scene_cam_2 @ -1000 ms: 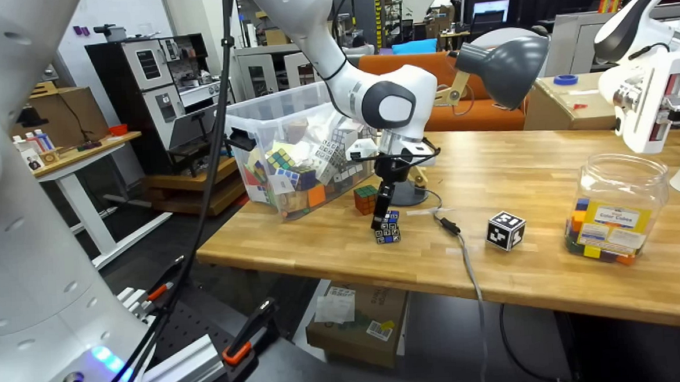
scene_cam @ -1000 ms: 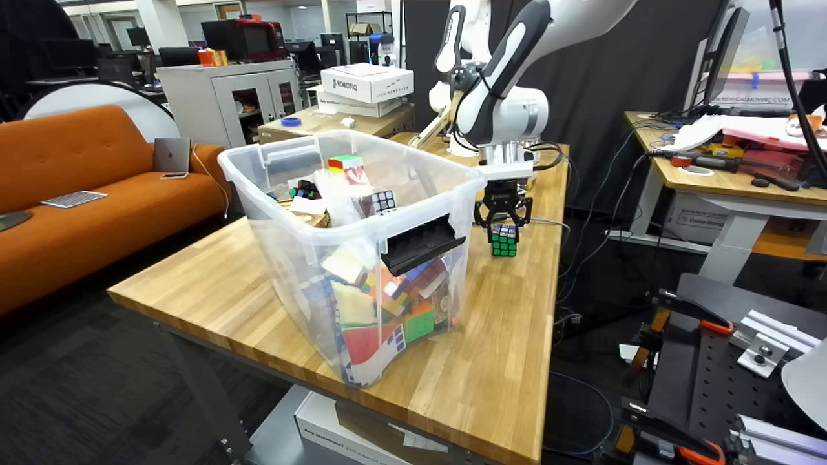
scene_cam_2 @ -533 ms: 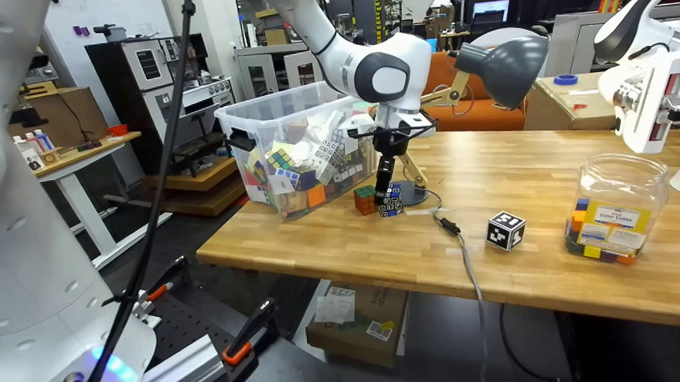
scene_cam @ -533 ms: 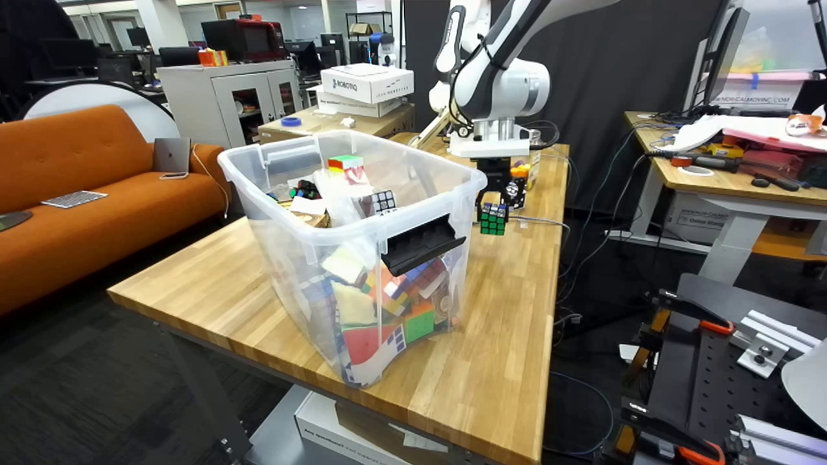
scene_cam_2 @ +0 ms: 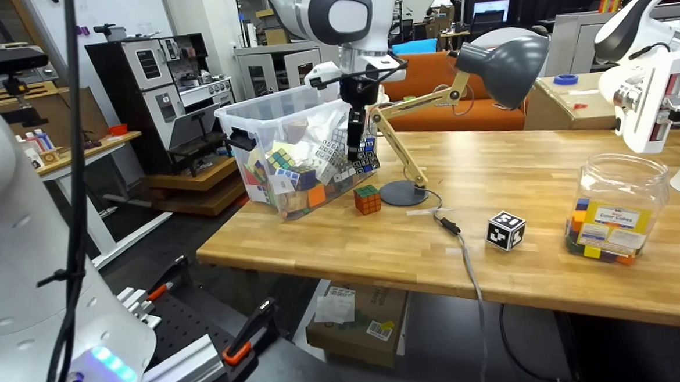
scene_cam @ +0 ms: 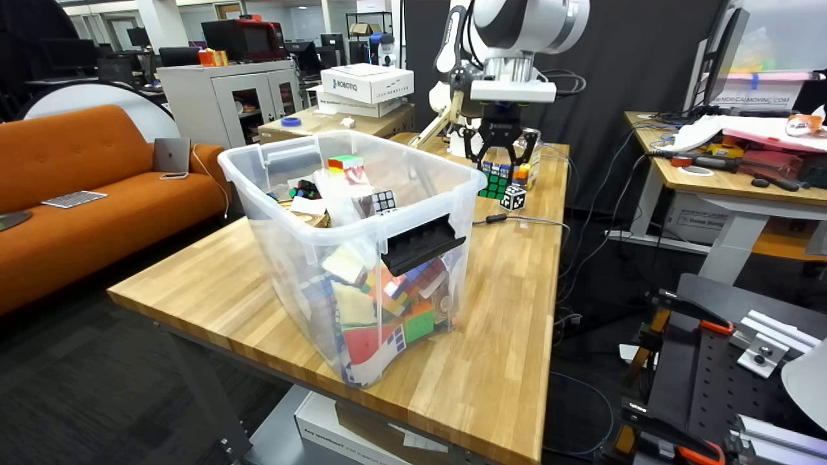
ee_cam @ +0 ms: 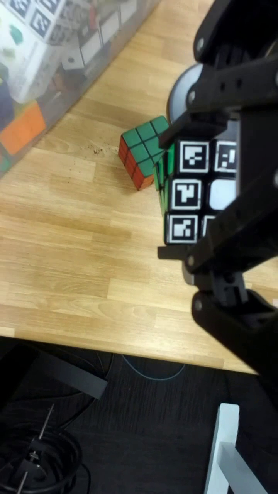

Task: Pick the Rubik's cubes and put them in the plastic box

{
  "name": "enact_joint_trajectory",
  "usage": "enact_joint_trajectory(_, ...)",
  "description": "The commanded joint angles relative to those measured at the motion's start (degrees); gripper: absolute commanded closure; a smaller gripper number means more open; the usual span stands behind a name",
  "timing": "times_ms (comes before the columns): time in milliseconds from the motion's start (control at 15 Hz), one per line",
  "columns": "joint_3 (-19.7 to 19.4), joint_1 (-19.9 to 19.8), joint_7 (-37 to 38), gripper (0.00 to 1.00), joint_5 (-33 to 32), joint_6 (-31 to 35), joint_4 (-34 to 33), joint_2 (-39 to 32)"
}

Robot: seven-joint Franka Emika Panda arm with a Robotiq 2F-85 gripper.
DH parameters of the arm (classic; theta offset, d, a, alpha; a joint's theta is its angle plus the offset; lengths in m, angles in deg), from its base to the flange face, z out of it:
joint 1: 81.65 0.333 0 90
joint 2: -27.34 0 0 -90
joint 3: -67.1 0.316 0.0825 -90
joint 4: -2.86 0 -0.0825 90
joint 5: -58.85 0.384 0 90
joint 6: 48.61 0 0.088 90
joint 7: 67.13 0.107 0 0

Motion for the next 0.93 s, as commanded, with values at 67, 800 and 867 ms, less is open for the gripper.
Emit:
enact_joint_trajectory(67,2.64,0.82,-4.62,0.62,-1.1,5.24,9.14,14.51)
enact_joint_trajectory(800,10.46,7.27,-25.49,0.62,6.44,8.68,11.73,24.67)
enact_joint_trajectory(867,10.83,8.07,-28.09,0.62,7.44,8.24,11.43,24.15)
